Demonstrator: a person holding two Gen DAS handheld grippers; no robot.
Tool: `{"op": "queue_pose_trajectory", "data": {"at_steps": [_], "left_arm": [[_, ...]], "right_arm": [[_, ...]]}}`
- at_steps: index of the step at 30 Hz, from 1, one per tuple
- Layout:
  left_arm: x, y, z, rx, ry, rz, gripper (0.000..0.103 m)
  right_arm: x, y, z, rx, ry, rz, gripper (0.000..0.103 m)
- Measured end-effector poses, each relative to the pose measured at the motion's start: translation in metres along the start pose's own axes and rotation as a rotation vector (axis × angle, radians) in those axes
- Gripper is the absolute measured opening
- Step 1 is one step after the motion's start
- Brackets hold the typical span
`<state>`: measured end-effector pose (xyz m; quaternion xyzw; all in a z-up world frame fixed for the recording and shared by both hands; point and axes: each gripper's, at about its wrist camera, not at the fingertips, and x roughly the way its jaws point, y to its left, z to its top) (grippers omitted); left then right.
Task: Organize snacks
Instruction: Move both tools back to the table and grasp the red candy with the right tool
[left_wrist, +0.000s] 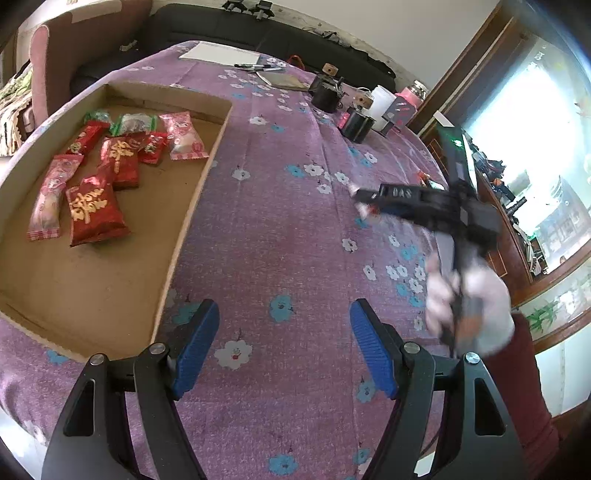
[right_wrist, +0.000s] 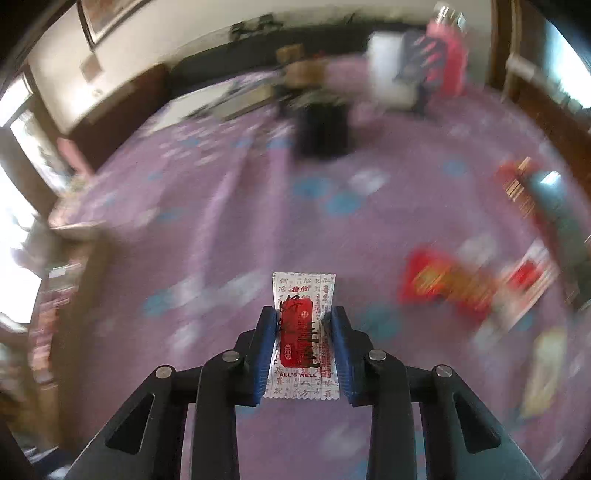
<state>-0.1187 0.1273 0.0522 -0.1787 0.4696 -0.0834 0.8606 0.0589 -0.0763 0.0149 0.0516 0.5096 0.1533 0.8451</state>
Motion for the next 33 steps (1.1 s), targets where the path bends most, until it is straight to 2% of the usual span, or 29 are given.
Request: {"op": "queue_pose_trajectory", "data": {"at_steps": [2,3,4,5,6,7,9,14,17,20,22,25,29,30,33], "left_arm": [[0.002,-0.002,-0.001,0.008,0.007,-0.004,0.073],[0.002,-0.003,-0.001,0.012,0.008,-0.006,0.073],[0.002,-0.004,-0.002,0.020,0.007,-0.007,0.073],[0.002,-0.005,-0.001,0.024,0.005,-0.006,0.073],[0.001,-0.005,-0.001,0.026,0.003,-0.007,0.073],[0.001,-0.005,-0.001,0.025,0.001,-0.012,0.073],[0.000,-0.006,-0.001,0.026,-0.003,-0.019,0.073],[0.004,-0.015,-0.002,0.049,0.003,-0.026,0.073],[0.006,-0.019,-0.003,0.057,0.011,-0.024,0.073],[0.005,-0.023,-0.005,0.068,0.013,-0.016,0.073],[0.003,-0.023,-0.006,0.070,0.012,-0.013,0.073],[0.001,-0.021,-0.006,0.067,0.004,-0.004,0.073],[0.006,-0.020,-0.003,0.052,0.006,-0.007,0.073],[0.008,-0.021,-0.002,0.051,0.010,-0.010,0.073],[0.016,-0.030,-0.003,0.067,0.027,-0.013,0.073]], "right_arm": [[-0.009,0.015,-0.017,-0.033,0.039,0.136,0.034],[-0.020,0.018,-0.022,-0.061,0.032,0.182,0.032],[-0.031,0.015,-0.021,-0.070,-0.001,0.184,0.032],[-0.044,0.007,-0.016,-0.064,-0.056,0.159,0.033],[-0.054,-0.003,-0.011,-0.043,-0.106,0.119,0.038],[-0.065,-0.023,-0.003,0.005,-0.171,0.041,0.045],[-0.073,-0.060,0.012,0.093,-0.226,-0.072,0.048],[-0.057,-0.101,0.021,0.140,-0.208,-0.168,0.048],[-0.041,-0.106,0.029,0.151,-0.188,-0.197,0.048],[-0.023,-0.102,0.042,0.096,-0.187,-0.259,0.048],[-0.013,-0.108,0.050,0.110,-0.157,-0.216,0.048],[-0.012,-0.107,0.043,0.134,-0.127,-0.160,0.048],[-0.023,-0.095,0.020,0.140,-0.073,-0.010,0.048],[-0.025,-0.093,0.016,0.142,-0.075,0.002,0.047],[-0.025,-0.085,0.009,0.117,-0.110,-0.069,0.047]]}}
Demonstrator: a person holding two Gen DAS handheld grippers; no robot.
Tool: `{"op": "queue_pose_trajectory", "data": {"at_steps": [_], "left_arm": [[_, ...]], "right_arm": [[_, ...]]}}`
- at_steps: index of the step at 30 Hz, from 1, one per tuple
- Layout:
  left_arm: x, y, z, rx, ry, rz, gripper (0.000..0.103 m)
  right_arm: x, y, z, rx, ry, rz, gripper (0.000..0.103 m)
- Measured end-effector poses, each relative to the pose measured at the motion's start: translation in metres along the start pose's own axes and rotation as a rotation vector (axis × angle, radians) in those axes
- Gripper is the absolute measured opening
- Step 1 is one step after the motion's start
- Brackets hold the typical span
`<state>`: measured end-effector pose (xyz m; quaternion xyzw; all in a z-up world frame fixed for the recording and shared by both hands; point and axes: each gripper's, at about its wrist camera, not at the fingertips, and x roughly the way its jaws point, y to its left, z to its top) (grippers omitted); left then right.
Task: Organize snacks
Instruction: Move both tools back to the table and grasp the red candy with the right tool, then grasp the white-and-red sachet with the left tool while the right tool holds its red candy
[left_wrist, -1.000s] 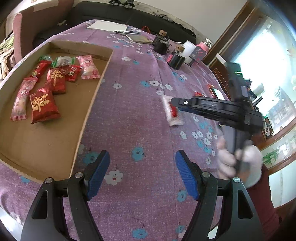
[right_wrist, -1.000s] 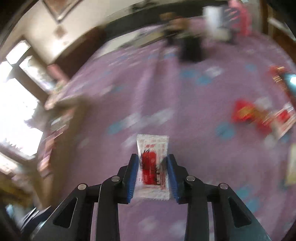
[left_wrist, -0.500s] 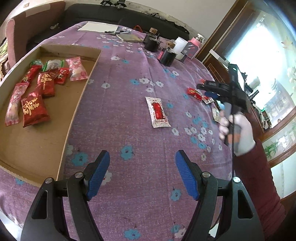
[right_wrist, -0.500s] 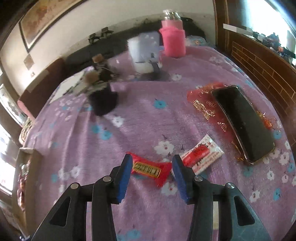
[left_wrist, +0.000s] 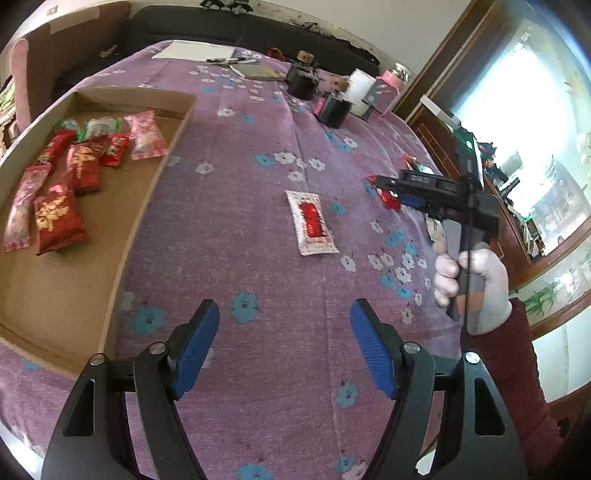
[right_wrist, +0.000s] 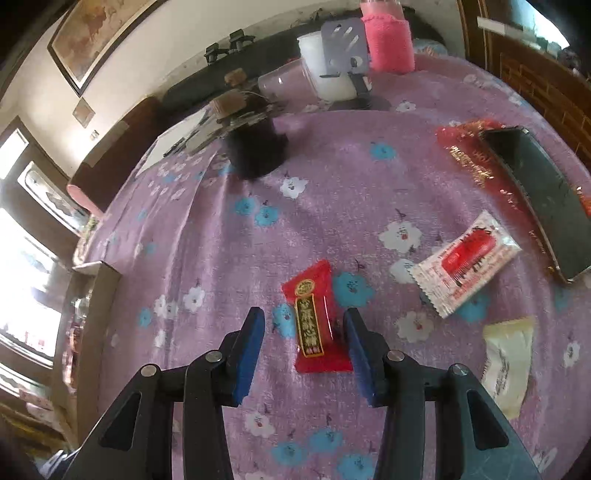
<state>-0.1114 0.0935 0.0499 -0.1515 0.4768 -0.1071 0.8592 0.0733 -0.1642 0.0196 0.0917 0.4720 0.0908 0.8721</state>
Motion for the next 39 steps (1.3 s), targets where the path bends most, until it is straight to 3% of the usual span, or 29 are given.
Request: {"op": "queue_pose_trajectory", "data": {"at_steps": [6,8,9,20,27,32,33,34,36,39], "left_arm": [[0.003,-0.011,-0.001,0.039,0.004,0.048,0.073],[0.005,-0.011,0.002,0.034,0.002,0.061,0.073],[0.008,-0.012,0.005,0.030,0.002,0.067,0.073],[0.071,-0.046,0.050,0.129,-0.007,0.170,0.073],[0.110,-0.049,0.062,0.188,0.002,0.286,0.073],[0.114,-0.054,0.058,0.217,-0.032,0.299,0.074],[0.113,-0.053,0.058,0.218,-0.040,0.299,0.071],[0.112,-0.053,0.057,0.219,-0.052,0.299,0.053],[0.108,-0.054,0.058,0.225,-0.062,0.295,0.027],[0.103,-0.049,0.058,0.198,-0.051,0.268,0.026]], "right_arm": [[0.004,0.011,-0.005,-0.036,-0.066,-0.082,0.047],[0.004,0.012,-0.009,-0.056,-0.078,-0.133,0.035],[0.002,0.012,-0.012,-0.055,-0.077,-0.143,0.023],[-0.014,0.004,-0.037,-0.014,-0.066,-0.018,0.023],[-0.015,0.004,-0.037,-0.019,-0.070,-0.013,0.024],[-0.014,0.004,-0.036,-0.013,-0.067,-0.003,0.023],[-0.014,0.004,-0.036,-0.013,-0.067,-0.001,0.023],[-0.015,0.003,-0.036,-0.013,-0.068,-0.001,0.023],[-0.015,0.003,-0.037,-0.012,-0.068,-0.001,0.023],[-0.015,0.004,-0.036,-0.013,-0.071,-0.004,0.023]]}}
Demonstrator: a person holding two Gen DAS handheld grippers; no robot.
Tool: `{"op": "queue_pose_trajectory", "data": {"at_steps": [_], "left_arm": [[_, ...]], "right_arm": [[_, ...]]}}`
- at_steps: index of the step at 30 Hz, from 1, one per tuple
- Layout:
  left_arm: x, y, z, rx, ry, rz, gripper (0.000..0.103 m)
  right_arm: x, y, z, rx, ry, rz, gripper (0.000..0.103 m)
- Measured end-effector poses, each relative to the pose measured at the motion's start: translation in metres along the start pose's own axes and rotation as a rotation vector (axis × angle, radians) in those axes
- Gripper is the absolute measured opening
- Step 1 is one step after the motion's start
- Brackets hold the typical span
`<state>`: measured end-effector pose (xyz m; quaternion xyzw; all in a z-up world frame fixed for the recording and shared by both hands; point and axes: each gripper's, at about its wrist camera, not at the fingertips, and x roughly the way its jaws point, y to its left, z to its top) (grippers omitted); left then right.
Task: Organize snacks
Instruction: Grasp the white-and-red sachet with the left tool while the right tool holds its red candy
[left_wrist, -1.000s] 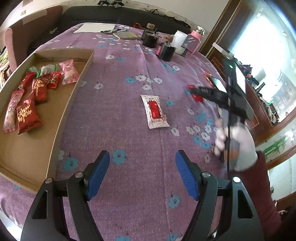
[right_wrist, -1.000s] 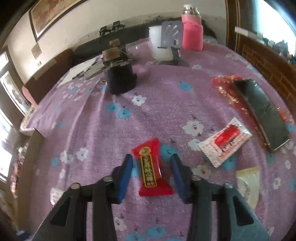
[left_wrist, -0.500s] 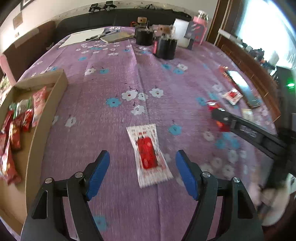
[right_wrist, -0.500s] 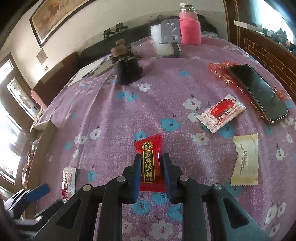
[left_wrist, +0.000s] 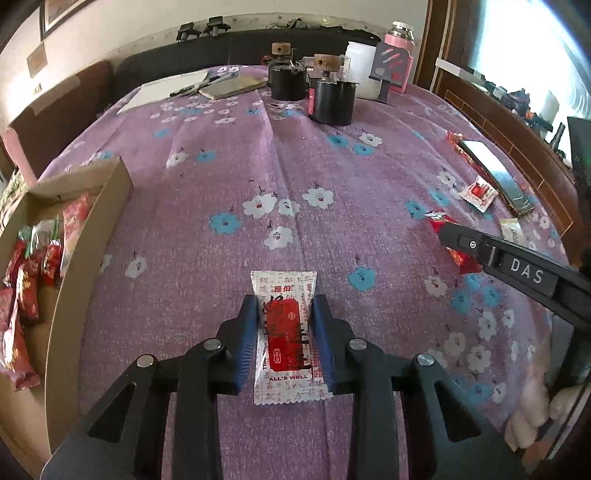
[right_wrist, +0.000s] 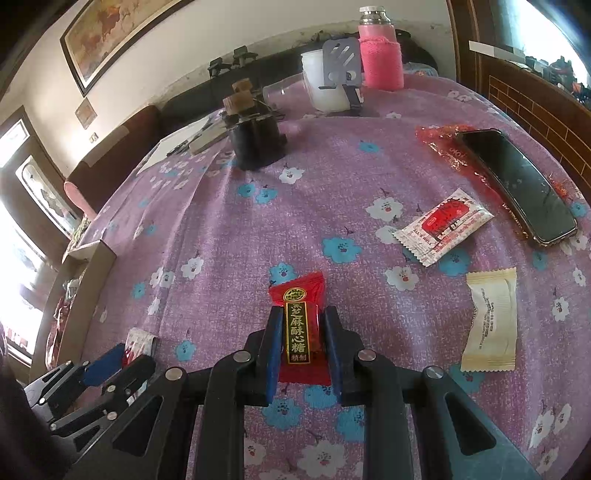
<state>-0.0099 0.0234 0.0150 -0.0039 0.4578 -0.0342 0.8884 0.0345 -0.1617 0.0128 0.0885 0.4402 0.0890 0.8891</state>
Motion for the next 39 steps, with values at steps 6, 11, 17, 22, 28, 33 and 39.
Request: {"op": "queue_pose_trajectory", "data": {"at_steps": [6,11,17,22,28,33,39], "left_arm": [[-0.018,0.009,-0.002,-0.060,-0.010,-0.079,0.026],[-0.045,0.021,-0.008,-0.107,-0.047,-0.144,0.026],[-0.071,0.050,-0.021,-0.199,-0.070,-0.196,0.027],[-0.088,0.085,-0.033,-0.278,-0.101,-0.195,0.027],[-0.106,0.136,-0.052,-0.378,-0.139,-0.166,0.027],[-0.118,0.181,-0.070,-0.454,-0.160,-0.122,0.027],[-0.124,0.229,-0.086,-0.550,-0.182,-0.079,0.027]], "right_arm": [[-0.002,-0.002,0.000,0.012,-0.020,0.008,0.023],[-0.006,-0.001,0.000,0.014,-0.045,0.029,0.023],[-0.003,0.001,-0.002,0.009,-0.050,0.021,0.023],[-0.002,0.002,-0.003,0.004,-0.055,0.011,0.023],[-0.005,0.006,-0.004,-0.013,-0.076,-0.022,0.023],[-0.020,0.027,-0.007,-0.039,-0.088,0.006,0.023],[-0.039,0.091,-0.011,-0.131,-0.085,0.117,0.022]]}}
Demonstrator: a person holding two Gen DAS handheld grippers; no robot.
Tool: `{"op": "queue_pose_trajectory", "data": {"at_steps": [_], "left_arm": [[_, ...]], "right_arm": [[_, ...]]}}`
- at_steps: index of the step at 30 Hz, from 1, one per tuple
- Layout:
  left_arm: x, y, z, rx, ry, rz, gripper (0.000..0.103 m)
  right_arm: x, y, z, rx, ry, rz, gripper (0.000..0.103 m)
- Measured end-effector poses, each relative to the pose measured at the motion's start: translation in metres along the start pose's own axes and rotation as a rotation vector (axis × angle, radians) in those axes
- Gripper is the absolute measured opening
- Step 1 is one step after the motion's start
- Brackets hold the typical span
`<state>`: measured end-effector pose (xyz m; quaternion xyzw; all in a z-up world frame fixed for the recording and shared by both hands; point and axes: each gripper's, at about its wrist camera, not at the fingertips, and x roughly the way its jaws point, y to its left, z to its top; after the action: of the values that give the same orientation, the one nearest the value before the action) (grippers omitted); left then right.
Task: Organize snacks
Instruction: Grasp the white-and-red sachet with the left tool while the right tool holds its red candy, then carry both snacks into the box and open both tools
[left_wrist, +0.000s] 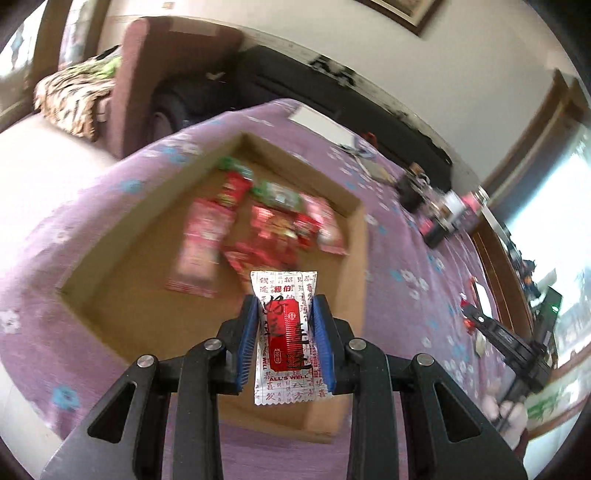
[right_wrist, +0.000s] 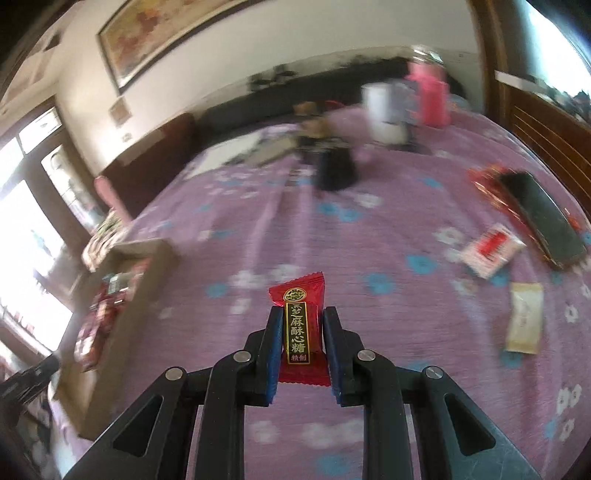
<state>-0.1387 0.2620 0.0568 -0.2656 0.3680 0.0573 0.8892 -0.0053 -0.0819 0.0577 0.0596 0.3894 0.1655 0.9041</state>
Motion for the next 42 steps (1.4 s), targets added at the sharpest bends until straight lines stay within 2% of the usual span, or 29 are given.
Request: {"op": "queue_pose_trajectory", "data": {"at_steps": [8,13,20,26,29,33,37,40,42], "left_arm": [[0.005,0.041,0.020,-0.042,-0.003,0.076,0.027],[0.020,0.050,0.027,-0.023,0.035,0.114,0.027],[0.032,0.054,0.035,-0.006,0.050,0.146,0.027],[0.037,0.058,0.036,-0.001,0.050,0.172,0.028],[0.033,0.060,0.037,-0.009,0.040,0.170,0.032],[0.025,0.058,0.037,-0.009,0.026,0.164,0.033],[0.014,0.052,0.035,0.002,0.002,0.164,0.045],[0.006,0.046,0.034,0.012,-0.014,0.170,0.045],[0.002,0.043,0.033,0.020,-0.019,0.177,0.045]], "right_arm": [[0.012,0.105,-0.001,-0.153,0.061,0.160,0.022],[0.033,0.167,-0.020,-0.235,0.142,0.250,0.022],[0.052,0.233,-0.051,-0.356,0.234,0.324,0.021],[0.065,0.263,-0.075,-0.424,0.292,0.346,0.021],[0.074,0.268,-0.080,-0.431,0.304,0.340,0.021],[0.078,0.271,-0.084,-0.462,0.283,0.315,0.024],[0.072,0.274,-0.086,-0.492,0.266,0.314,0.025],[0.064,0.273,-0.085,-0.490,0.253,0.324,0.034],[0.061,0.269,-0.083,-0.486,0.244,0.325,0.035]]}}
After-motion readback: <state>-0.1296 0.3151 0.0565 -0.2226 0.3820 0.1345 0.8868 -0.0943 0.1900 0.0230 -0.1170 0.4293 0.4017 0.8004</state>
